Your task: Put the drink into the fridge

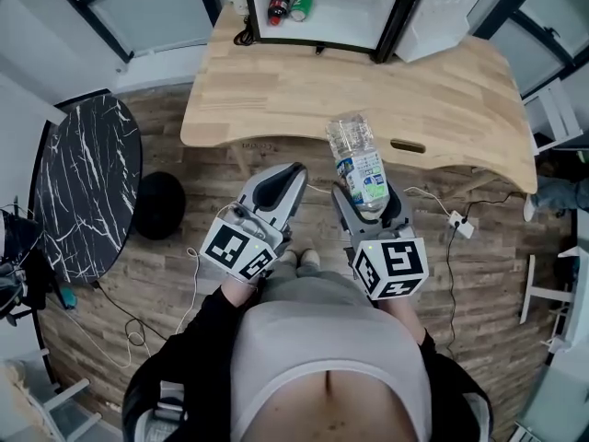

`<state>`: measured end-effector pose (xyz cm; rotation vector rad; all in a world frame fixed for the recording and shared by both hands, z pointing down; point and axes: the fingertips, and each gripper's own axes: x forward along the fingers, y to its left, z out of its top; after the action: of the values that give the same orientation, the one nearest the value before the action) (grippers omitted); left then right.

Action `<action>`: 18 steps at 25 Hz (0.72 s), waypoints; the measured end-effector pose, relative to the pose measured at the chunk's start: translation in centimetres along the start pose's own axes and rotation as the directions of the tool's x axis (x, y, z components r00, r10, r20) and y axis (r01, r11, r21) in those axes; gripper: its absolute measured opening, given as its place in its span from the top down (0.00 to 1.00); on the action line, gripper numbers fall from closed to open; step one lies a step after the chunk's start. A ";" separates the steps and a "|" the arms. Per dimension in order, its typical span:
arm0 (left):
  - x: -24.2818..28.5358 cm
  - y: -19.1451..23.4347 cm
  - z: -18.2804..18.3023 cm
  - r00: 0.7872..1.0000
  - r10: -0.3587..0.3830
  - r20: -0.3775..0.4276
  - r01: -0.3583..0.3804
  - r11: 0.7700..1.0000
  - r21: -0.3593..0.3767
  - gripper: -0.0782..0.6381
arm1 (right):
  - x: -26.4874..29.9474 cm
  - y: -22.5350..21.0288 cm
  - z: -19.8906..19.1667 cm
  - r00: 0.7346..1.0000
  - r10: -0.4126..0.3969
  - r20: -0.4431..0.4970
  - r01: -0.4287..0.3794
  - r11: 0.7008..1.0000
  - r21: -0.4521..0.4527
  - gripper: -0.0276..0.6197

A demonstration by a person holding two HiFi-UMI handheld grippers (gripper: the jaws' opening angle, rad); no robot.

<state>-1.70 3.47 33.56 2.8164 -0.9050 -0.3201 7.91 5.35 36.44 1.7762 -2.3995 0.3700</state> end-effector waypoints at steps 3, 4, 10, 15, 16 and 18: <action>0.0 0.1 0.5 1.000 -0.005 0.007 0.005 1.000 0.010 0.85 | 0.1 0.0 0.0 1.000 -0.006 0.000 0.006 1.000 -0.005 0.43; 0.0 0.0 0.6 1.000 -0.007 0.011 0.007 1.000 0.013 0.85 | 0.1 0.1 0.1 1.000 -0.007 0.001 0.007 1.000 -0.007 0.43; 0.4 -0.4 0.4 1.000 -0.012 0.012 0.012 1.000 0.020 0.85 | 0.2 -0.3 0.1 1.000 0.003 0.004 -0.003 1.000 -0.015 0.43; 1.2 -1.1 -0.4 1.000 -0.006 0.004 0.006 1.000 0.017 0.85 | 0.1 -1.2 -0.5 1.000 0.013 -0.005 -0.013 1.000 -0.003 0.43; 1.3 -1.1 -0.6 1.000 -0.004 -0.002 0.004 1.000 0.017 0.85 | 0.3 -1.4 -0.6 1.000 0.016 -0.007 -0.016 1.000 -0.001 0.43; 1.2 -1.1 -0.9 1.000 0.005 -0.011 -0.004 1.000 0.011 0.85 | 0.5 -1.4 -0.8 1.000 0.022 -0.013 -0.022 1.000 0.003 0.43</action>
<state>0.02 3.73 34.00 2.8225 -0.9133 -0.2990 9.12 4.73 37.48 1.7444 -2.4130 0.3867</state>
